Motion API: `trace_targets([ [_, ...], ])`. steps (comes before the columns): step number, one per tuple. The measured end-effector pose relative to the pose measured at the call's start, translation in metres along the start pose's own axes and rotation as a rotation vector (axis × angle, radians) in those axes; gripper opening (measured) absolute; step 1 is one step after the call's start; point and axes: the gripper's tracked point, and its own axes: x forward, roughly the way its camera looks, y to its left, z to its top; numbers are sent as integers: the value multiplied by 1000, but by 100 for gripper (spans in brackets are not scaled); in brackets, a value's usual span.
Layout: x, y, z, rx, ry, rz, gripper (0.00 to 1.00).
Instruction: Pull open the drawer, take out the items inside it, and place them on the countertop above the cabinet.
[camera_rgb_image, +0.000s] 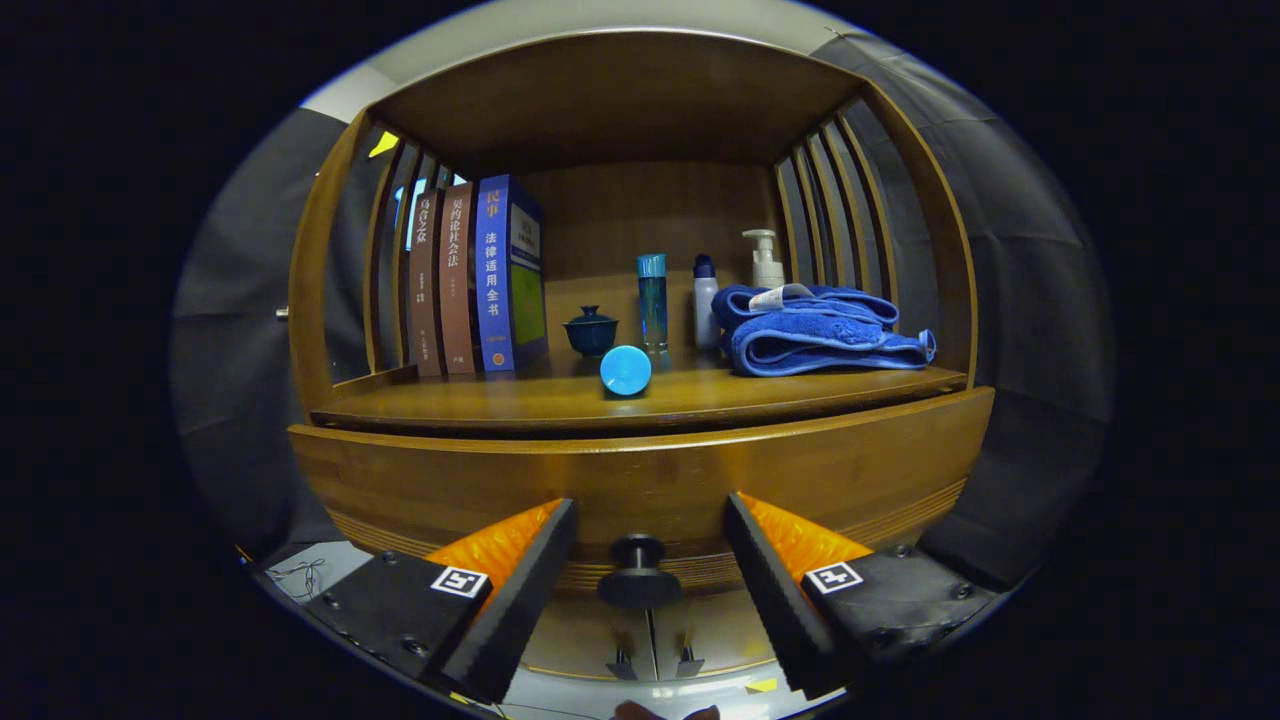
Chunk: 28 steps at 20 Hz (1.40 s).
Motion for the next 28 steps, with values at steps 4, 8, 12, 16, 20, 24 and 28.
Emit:
trace_targets([
  [4, 11, 0, 2, -15, -20, 0, 100],
  [8, 8, 1, 3, -6, -4, 20, 99],
  [12, -8, 0, 45, -26, -53, 32, 99],
  [16, -39, -11, 78, -13, -83, 30, 99],
  [20, -69, -18, 107, -44, -103, 29, 99],
  [24, -93, -8, 137, -64, -122, 49, 99],
  [28, -113, -10, 164, -64, -129, 72, 100],
])
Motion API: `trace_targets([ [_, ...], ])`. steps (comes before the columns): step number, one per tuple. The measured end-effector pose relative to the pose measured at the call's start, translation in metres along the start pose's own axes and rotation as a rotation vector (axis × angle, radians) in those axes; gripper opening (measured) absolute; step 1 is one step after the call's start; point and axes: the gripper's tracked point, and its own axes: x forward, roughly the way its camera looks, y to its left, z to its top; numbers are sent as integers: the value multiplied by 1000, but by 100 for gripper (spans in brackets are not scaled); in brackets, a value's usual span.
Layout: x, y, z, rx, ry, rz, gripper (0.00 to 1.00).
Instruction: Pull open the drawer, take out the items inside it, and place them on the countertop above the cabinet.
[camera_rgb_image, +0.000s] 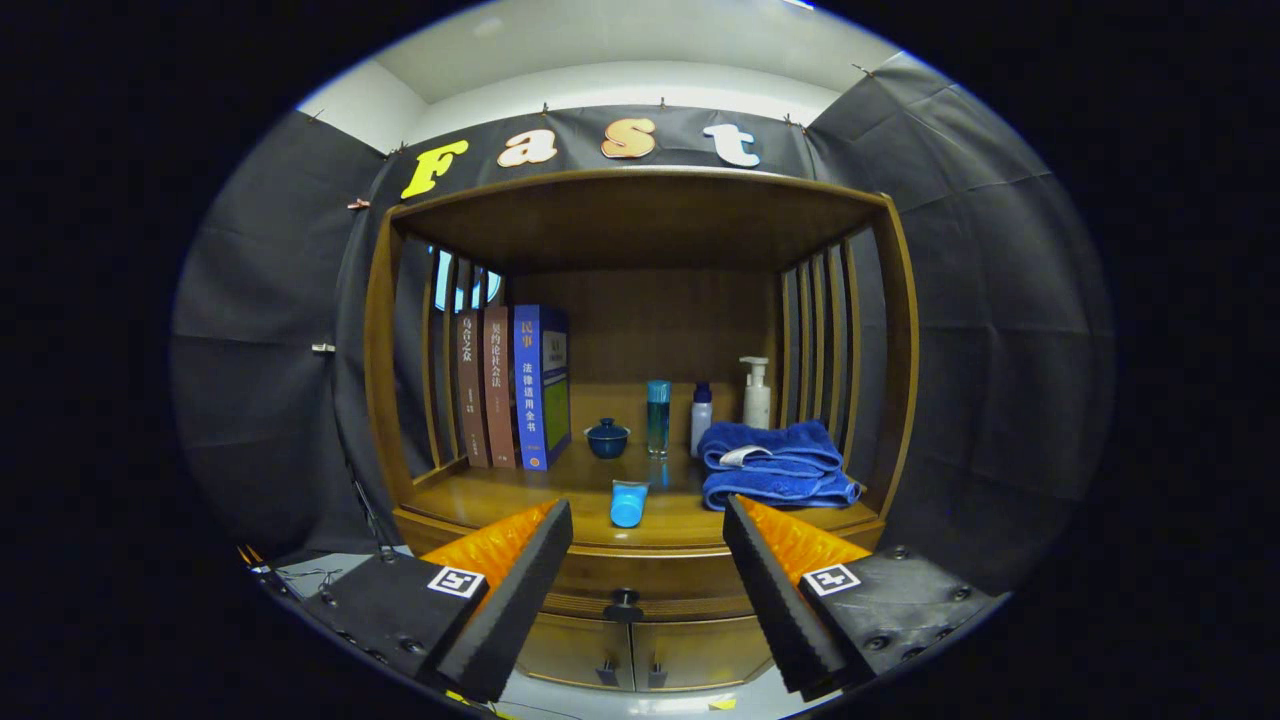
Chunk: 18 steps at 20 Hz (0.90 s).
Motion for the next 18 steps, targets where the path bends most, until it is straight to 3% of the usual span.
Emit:
trace_targets([
  [4, -17, -4, 31, 27, -28, 32, 100],
  [11, -10, -22, 63, -55, 46, -65, 100],
  [18, -3, -9, 112, 45, 0, -17, 99],
])
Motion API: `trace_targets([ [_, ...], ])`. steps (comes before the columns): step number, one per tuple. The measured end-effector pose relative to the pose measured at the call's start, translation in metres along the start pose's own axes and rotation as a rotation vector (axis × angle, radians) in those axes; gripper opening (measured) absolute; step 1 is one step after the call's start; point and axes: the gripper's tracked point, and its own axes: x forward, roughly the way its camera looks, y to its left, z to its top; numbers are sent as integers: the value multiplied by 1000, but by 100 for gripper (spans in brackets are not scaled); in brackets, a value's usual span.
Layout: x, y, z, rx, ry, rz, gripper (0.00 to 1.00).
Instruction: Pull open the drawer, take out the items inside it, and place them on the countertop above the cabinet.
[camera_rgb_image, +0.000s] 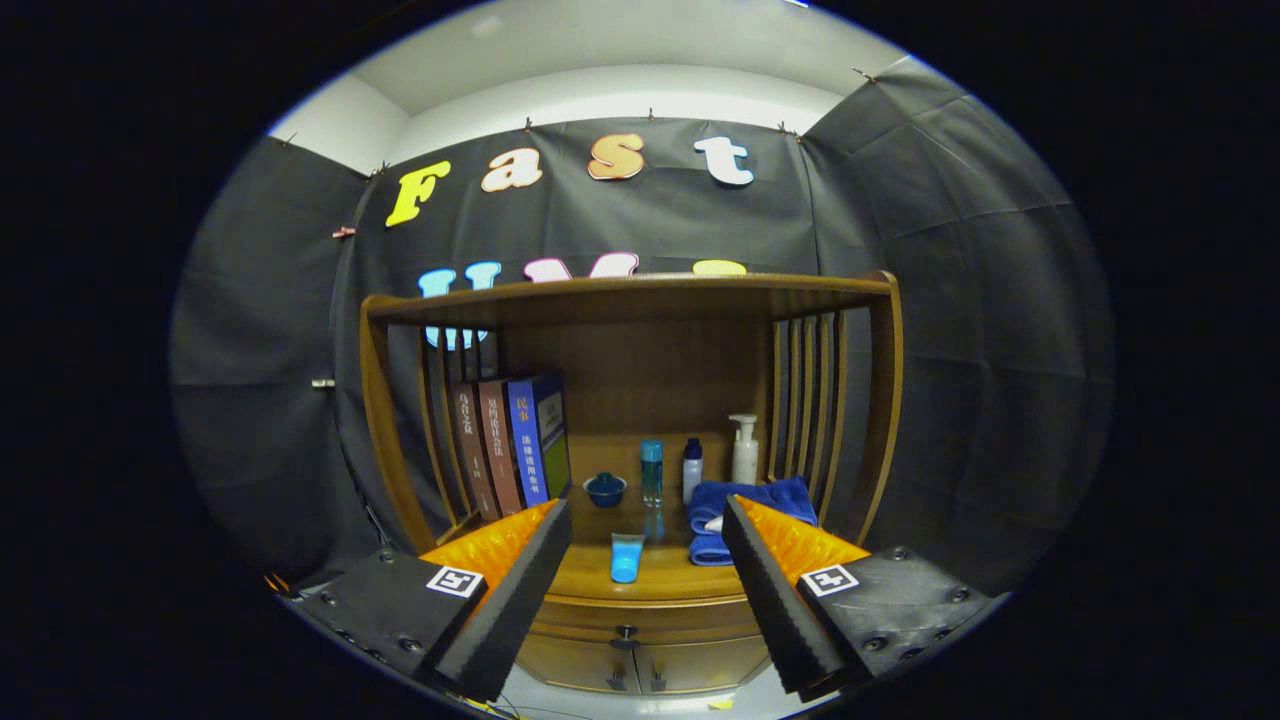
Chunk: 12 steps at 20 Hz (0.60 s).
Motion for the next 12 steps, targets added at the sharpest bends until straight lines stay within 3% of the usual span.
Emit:
trace_targets([
  [12, -12, -39, 16, 34, -8, -75, 99],
])
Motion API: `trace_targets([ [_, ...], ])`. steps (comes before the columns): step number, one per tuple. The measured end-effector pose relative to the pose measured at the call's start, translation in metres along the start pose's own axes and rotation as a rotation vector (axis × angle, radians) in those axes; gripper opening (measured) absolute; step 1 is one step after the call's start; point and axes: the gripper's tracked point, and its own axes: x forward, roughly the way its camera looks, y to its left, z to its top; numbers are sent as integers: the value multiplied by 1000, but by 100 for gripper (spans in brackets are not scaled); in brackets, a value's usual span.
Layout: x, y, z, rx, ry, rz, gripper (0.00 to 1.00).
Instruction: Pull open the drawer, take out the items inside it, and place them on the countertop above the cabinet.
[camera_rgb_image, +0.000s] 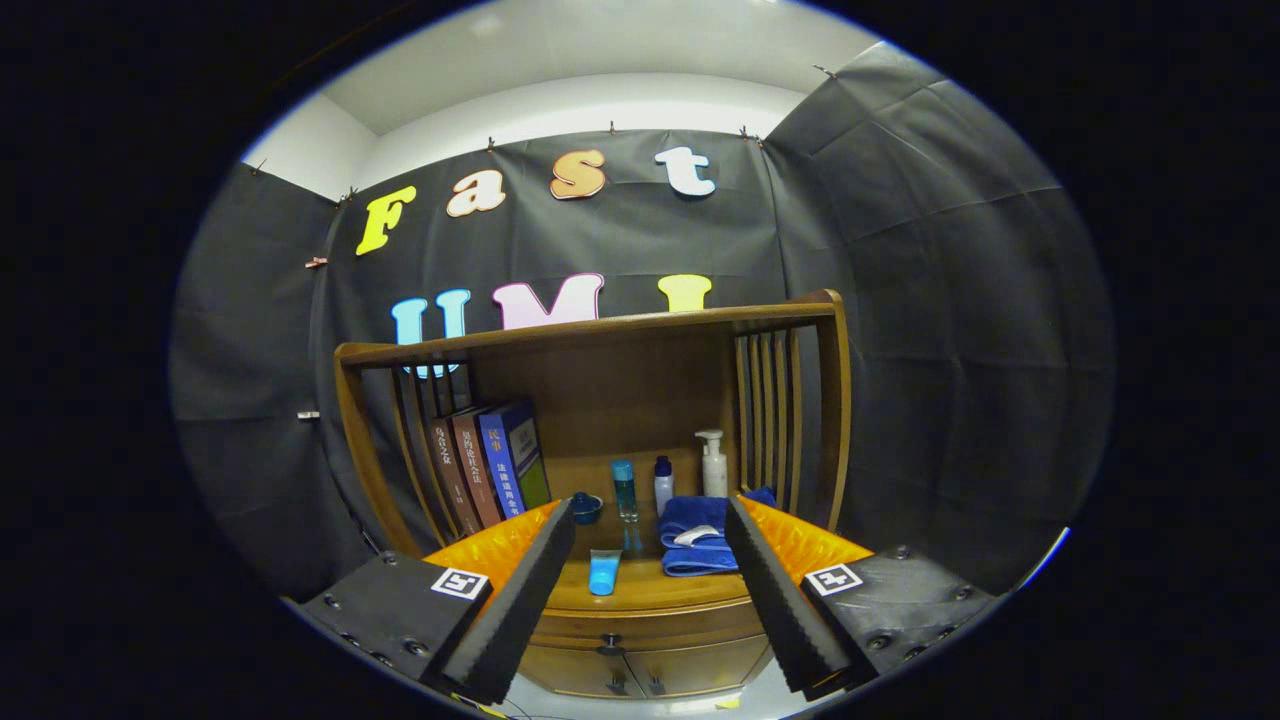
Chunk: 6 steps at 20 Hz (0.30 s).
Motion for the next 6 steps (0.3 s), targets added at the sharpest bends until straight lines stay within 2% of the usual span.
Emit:
trace_targets([
  [6, 3, 6, -10, -31, 25, -2, 99],
])
